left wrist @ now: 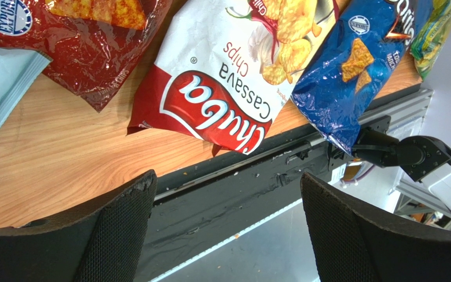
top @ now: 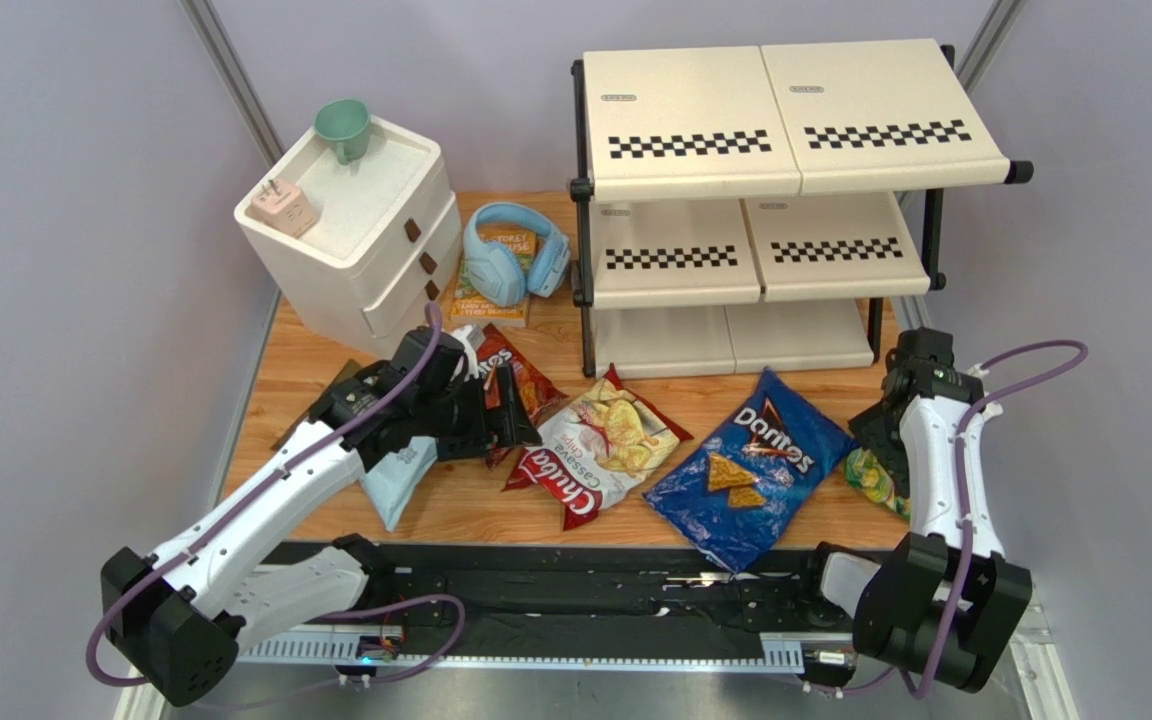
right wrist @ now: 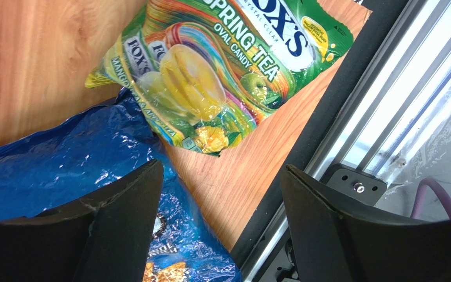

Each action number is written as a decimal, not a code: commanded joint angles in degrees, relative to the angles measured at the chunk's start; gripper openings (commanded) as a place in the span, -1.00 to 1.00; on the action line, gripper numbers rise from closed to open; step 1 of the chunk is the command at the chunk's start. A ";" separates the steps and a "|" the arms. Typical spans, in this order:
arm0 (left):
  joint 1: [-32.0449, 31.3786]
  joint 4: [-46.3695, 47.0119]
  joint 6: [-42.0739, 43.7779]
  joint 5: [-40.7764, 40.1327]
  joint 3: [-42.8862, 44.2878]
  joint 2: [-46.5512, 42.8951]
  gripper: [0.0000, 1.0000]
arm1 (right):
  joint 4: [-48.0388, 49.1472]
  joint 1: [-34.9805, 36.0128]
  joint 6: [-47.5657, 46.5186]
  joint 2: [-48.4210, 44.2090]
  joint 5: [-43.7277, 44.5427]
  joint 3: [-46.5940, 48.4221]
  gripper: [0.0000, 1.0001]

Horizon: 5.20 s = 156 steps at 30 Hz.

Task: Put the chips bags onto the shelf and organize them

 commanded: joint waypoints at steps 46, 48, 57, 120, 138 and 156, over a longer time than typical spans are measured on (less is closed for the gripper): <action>4.18 3.53 2.25 4.87 -3.13 0.84 0.88 | -1.73 0.06 1.99 -4.56 -4.36 -0.29 -1.00; 4.18 3.89 1.90 5.13 -3.30 0.93 0.88 | -2.97 1.29 2.43 -5.97 -4.44 1.04 -1.00; 4.26 5.56 1.63 6.01 -2.69 2.68 0.85 | -8.07 3.92 3.31 -11.51 -12.51 7.98 -1.00; -1.18 5.73 7.44 6.01 2.15 8.66 0.86 | -5.69 24.94 7.18 -1.66 -14.56 -0.73 -1.00; -8.74 7.58 11.92 2.41 11.01 14.11 0.88 | -0.35 34.77 16.58 0.59 -28.09 7.98 -1.00; -14.37 26.45 12.45 8.03 8.65 23.68 0.89 | 25.22 38.21 29.59 2.12 -38.54 -4.84 -0.11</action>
